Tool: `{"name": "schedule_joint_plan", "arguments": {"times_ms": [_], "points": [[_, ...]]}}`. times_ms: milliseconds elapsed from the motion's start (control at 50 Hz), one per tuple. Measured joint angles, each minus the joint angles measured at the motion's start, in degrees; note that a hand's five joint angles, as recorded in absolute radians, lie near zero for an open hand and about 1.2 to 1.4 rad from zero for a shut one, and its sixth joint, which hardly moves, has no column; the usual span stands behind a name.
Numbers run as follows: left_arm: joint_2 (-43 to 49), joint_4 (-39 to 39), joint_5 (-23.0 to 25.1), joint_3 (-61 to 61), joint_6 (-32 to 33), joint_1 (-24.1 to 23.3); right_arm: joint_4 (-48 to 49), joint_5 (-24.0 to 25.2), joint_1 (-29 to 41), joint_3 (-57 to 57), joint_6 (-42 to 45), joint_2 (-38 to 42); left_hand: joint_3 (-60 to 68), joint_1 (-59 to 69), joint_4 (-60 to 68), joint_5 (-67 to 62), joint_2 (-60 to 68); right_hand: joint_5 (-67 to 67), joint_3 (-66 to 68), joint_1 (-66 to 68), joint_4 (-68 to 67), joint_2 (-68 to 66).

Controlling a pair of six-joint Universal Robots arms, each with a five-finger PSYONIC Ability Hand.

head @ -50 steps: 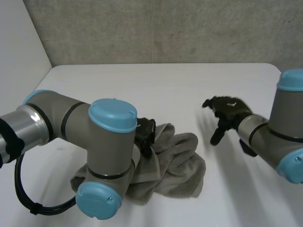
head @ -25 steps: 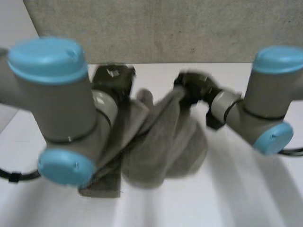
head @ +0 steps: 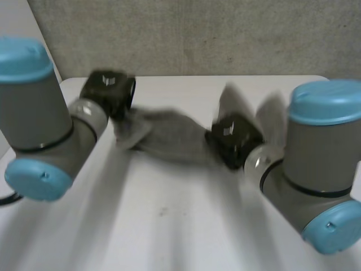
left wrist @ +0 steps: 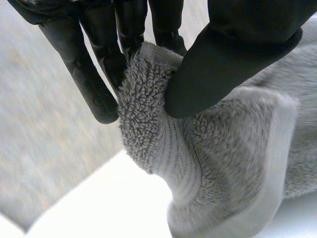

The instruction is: Fold the towel.

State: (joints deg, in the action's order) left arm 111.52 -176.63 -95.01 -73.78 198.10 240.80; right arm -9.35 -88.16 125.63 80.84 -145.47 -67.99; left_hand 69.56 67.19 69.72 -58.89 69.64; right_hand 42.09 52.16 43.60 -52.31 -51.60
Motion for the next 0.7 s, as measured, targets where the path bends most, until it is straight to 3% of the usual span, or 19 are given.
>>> {"name": "schedule_joint_plan", "arguments": {"times_ms": [80,100,140,160,200,380,540,700], "points": [[0.0,-0.1,0.0,-4.9,2.1,0.9,-4.3,-1.5,0.4,-0.1,0.9,2.0,0.0,0.1,0.0,0.0,0.0,-10.8,-11.5,-9.9,11.6,11.2],[0.0,-0.1,-0.1,-7.0,3.7,1.3,-5.2,-2.1,0.4,-0.1,0.5,2.5,-5.7,-2.7,-5.9,4.7,-6.7,-26.2,-27.1,-22.0,26.7,26.7],[-0.1,-0.2,-0.1,-9.5,6.1,1.6,-5.1,-2.7,0.2,-0.4,-1.1,2.6,-19.1,-18.8,-19.4,18.6,-19.3,-32.9,-32.7,-26.2,33.0,31.6],[-0.4,-0.2,0.0,-10.8,7.7,1.6,-4.5,-2.9,-0.2,-0.5,-2.7,2.3,-29.1,-26.7,-28.5,27.6,-29.2,-33.9,-33.6,-26.7,34.0,31.9],[-1.0,-0.2,0.0,-11.6,8.8,1.4,-3.8,-2.8,-0.8,-0.7,-4.3,1.8,-33.5,-31.5,-33.7,32.6,-33.6,-34.0,-33.6,-26.7,34.1,31.9],[-7.5,-0.2,-0.2,-13.2,10.1,-1.1,-1.3,0.2,-6.6,-1.4,-14.2,-1.7,-41.2,-38.7,-41.4,40.7,-41.3,-34.1,-33.6,-26.7,34.1,31.9],[-9.6,-0.5,-0.8,-13.6,4.5,-3.5,-1.8,5.2,-11.8,-1.8,-18.6,-1.8,-44.1,-41.5,-44.4,43.6,-44.2,-34.1,-33.6,-26.7,34.1,31.9],[-6.2,-0.4,-2.3,-14.2,-4.2,-3.4,-4.9,11.3,-14.6,-5.5,-18.3,2.7,-45.4,-42.8,-45.7,44.9,-45.5,-34.1,-33.6,-26.7,34.1,31.9]]}}
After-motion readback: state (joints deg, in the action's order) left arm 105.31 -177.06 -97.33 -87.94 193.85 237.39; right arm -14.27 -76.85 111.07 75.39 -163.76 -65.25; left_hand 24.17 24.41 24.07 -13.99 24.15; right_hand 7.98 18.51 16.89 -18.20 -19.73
